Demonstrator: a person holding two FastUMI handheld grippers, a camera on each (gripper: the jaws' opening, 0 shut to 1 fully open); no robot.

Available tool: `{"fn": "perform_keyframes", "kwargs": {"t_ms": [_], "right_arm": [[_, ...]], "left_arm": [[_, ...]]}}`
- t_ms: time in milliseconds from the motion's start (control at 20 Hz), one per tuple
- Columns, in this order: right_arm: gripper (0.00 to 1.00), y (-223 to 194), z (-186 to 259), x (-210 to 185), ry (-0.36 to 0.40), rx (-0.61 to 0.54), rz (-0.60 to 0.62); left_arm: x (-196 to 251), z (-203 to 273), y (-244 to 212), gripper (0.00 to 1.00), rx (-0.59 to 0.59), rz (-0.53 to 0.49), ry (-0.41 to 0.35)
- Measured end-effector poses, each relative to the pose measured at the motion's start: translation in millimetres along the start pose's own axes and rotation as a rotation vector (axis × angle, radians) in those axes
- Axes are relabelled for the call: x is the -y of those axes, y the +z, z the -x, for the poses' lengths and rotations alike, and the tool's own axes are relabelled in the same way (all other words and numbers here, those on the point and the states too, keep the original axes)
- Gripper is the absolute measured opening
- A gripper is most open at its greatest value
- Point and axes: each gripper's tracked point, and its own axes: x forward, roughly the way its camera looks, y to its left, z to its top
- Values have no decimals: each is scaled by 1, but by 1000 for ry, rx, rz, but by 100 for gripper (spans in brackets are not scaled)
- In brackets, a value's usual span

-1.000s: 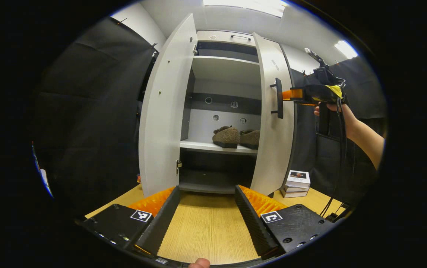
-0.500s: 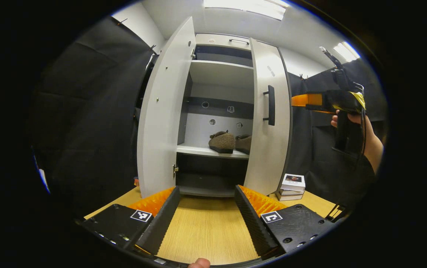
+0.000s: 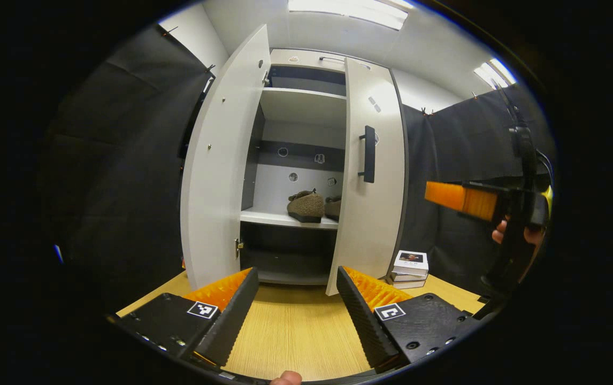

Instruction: Grab one shoe with the right hand and put it into the shoe cabinet, grab the other shoe with the left hand and put it into the shoe cabinet; then close the right door with the right hand and the left door with the left hand.

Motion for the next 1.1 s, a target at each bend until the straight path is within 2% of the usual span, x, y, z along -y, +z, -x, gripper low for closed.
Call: {"fn": "perform_keyframes", "kwargs": {"t_ms": [350,600,800,950,1100], "right_arm": [[96,-60,35,16,-87,-79,-59],[96,-81,44,32,-134,-118,-82],[96,-78,43,34,-131,-108,-81],[96,-73,40,30,-117,-96,-58],[97,-73,37,23,-92,-98,-51]], "left_arm": [[9,-2,7,90,13,7,-22],[13,-3,18,90,34,30,-33],[4,0,64,91,146,59,-16],[-25,2,107,91,246,95,22],[-70,6,143,92,314,122,94]]}}
